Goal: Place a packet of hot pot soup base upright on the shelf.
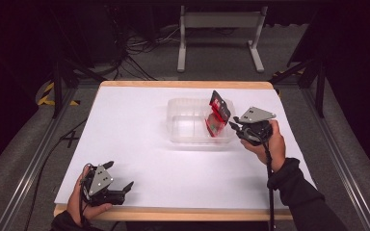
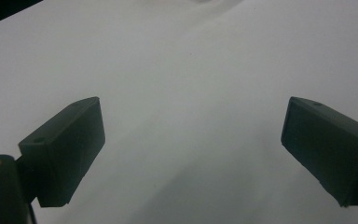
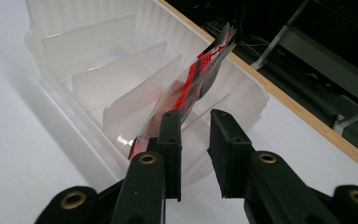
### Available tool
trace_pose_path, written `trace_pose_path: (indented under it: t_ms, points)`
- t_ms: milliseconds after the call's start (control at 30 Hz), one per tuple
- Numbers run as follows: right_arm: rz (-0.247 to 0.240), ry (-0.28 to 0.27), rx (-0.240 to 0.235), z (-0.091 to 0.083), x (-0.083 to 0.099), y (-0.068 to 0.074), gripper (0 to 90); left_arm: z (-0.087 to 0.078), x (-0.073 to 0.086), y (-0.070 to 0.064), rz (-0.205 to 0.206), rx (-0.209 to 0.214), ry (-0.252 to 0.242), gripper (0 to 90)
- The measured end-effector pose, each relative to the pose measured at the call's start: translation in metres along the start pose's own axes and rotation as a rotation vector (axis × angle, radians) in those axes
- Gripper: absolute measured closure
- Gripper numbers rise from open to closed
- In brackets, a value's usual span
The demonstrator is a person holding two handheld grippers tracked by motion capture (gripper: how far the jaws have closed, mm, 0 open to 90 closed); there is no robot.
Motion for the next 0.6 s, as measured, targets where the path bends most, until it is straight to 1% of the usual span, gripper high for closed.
trace_pose_path:
  t_ms: [100,200,267,300,433,533,600]
  points:
    - [-0.008,0.004,0.002,-0.005,0.003,-0.001,74.3,-0.002,0.001,0.0,-0.001,0.0,-0.003,6.9]
    - [-0.01,0.007,0.001,-0.007,0.005,-0.003,73.2,-0.001,0.0,0.001,-0.015,0.001,-0.006,7.0]
    - [-0.012,0.007,-0.001,-0.009,0.008,-0.003,72.5,0.0,0.0,0.0,-0.007,0.0,0.0,7.0]
    - [-0.014,0.011,-0.009,-0.01,0.011,-0.003,71.5,0.0,0.0,0.0,-0.002,0.0,0.004,7.0]
    - [-0.06,0.025,-0.016,-0.015,0.018,-0.002,69.4,0.0,0.0,0.0,-0.001,0.0,0.001,7.0]
    - [-0.081,0.031,-0.023,-0.018,0.024,0.0,67.7,0.0,0.001,-0.001,-0.006,0.001,0.004,7.0]
    - [-0.091,0.037,-0.025,-0.019,0.028,0.002,65.1,0.0,0.001,-0.001,-0.004,0.001,0.005,7.0]
Point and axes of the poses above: each handheld gripper's, and its own axes: z roughly forward along the jaws, x roughly out of its underside, y roughly to its left, the point moved 8 cm from there along z, roughly forward along the jaws, and after that the axes turned 13 degrees about y, right-handed, at the moved point
